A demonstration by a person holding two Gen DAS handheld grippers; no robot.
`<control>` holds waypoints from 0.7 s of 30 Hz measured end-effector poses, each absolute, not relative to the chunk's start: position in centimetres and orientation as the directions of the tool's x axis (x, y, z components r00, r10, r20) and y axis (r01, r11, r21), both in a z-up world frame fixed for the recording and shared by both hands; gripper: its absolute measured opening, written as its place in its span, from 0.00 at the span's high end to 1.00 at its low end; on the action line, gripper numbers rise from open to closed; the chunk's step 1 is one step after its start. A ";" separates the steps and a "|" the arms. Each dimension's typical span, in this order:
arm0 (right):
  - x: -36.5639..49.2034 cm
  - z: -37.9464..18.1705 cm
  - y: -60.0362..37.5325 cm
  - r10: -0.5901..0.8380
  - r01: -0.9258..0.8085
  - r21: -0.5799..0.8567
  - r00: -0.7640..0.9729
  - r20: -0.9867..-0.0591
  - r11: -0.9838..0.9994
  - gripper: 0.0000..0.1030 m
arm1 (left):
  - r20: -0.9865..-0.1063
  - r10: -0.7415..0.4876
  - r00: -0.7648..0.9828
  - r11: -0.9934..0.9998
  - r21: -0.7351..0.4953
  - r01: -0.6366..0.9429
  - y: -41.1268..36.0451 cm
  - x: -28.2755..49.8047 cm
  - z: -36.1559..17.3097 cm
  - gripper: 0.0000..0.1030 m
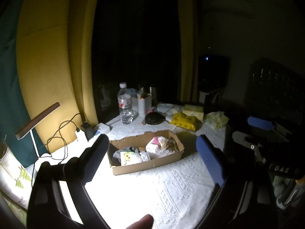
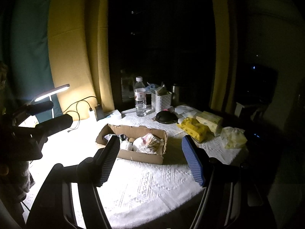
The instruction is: Organize soft objects
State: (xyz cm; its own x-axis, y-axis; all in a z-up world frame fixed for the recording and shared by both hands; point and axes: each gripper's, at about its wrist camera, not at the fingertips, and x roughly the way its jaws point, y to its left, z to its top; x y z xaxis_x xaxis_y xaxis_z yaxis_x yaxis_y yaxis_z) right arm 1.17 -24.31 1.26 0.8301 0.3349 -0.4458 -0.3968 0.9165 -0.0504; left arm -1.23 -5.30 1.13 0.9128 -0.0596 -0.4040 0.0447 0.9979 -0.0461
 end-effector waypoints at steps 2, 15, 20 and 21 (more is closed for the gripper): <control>1.1 1.2 -24.7 0.331 -0.390 -0.046 0.833 -0.443 0.919 0.31 | -0.400 -0.060 0.914 0.998 -0.044 0.046 -5.5 -1.3 1.3 0.09; 0.9 1.5 -26.1 0.315 -0.363 -0.034 0.846 -0.429 0.931 0.31 | -0.395 -0.066 0.916 0.998 -0.022 0.063 -7.0 -1.5 1.8 0.08; 1.0 1.5 -26.2 0.316 -0.364 -0.033 0.846 -0.429 0.931 0.31 | -0.398 -0.065 0.915 0.998 -0.022 0.061 -6.8 -1.4 1.8 0.08; 1.0 1.5 -26.2 0.315 -0.363 -0.033 0.847 -0.429 0.931 0.31 | -0.400 -0.065 0.914 0.998 -0.022 0.061 -6.8 -1.4 1.8 0.08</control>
